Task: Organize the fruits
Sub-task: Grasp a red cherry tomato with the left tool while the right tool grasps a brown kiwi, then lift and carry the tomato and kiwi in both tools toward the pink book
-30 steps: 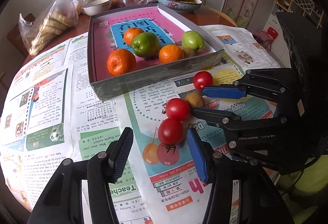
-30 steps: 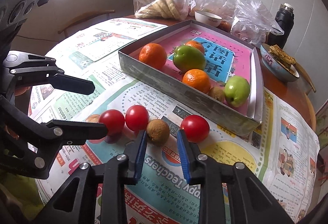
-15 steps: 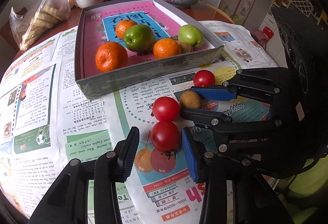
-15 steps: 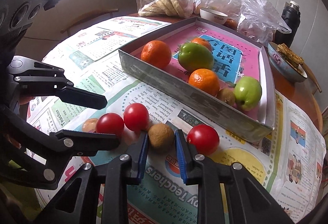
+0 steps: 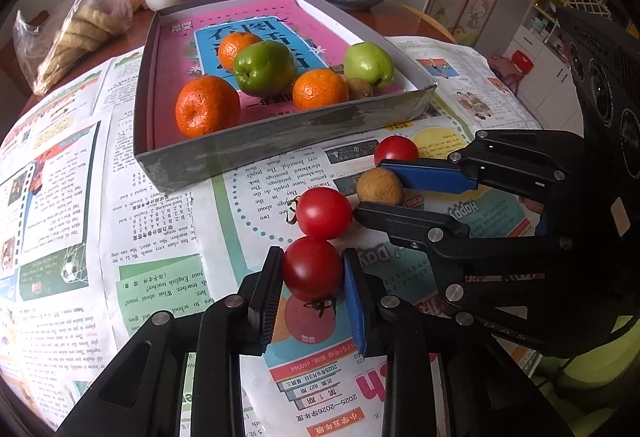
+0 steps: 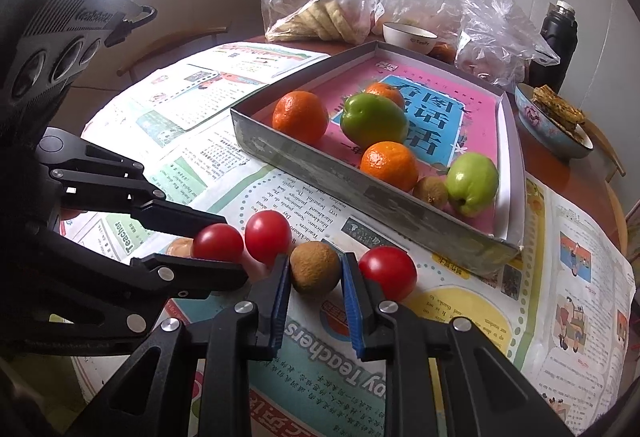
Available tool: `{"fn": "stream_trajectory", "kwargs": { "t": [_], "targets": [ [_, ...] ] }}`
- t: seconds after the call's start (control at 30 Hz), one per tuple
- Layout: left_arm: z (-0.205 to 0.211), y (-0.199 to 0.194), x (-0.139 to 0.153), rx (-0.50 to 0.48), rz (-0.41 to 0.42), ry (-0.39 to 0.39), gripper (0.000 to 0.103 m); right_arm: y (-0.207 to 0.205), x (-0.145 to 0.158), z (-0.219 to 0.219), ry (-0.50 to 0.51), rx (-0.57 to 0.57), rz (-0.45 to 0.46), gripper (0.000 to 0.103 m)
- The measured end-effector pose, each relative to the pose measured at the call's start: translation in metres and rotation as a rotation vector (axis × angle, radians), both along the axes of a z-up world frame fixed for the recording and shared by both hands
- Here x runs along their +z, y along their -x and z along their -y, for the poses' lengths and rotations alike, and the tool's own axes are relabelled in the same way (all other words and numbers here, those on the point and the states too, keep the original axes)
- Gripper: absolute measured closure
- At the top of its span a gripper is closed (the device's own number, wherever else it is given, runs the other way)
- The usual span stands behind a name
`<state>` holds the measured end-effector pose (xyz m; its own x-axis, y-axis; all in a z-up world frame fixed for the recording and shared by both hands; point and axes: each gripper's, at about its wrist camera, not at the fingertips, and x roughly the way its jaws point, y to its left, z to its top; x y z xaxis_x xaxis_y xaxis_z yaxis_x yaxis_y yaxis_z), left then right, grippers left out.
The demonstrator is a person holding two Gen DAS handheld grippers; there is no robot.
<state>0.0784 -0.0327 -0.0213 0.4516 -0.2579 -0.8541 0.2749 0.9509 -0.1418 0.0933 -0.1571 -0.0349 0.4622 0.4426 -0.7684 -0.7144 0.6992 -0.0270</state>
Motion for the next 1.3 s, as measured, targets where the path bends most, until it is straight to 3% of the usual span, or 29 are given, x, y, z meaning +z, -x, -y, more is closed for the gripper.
{"fn": "stream_trajectory", "kwargs": {
  "t": [0.6,1.3],
  "targets": [
    [-0.033,0.009,0.041,0.094,0.102,0.021,0.073,0.018,0.037,0.001,-0.054,-0.016,0.085,0.078],
    [-0.008,-0.019,0.06,0.064,0.141,0.005,0.073,0.003,0.069,0.035,-0.106,-0.131,0.177,0.077]
  ]
}}
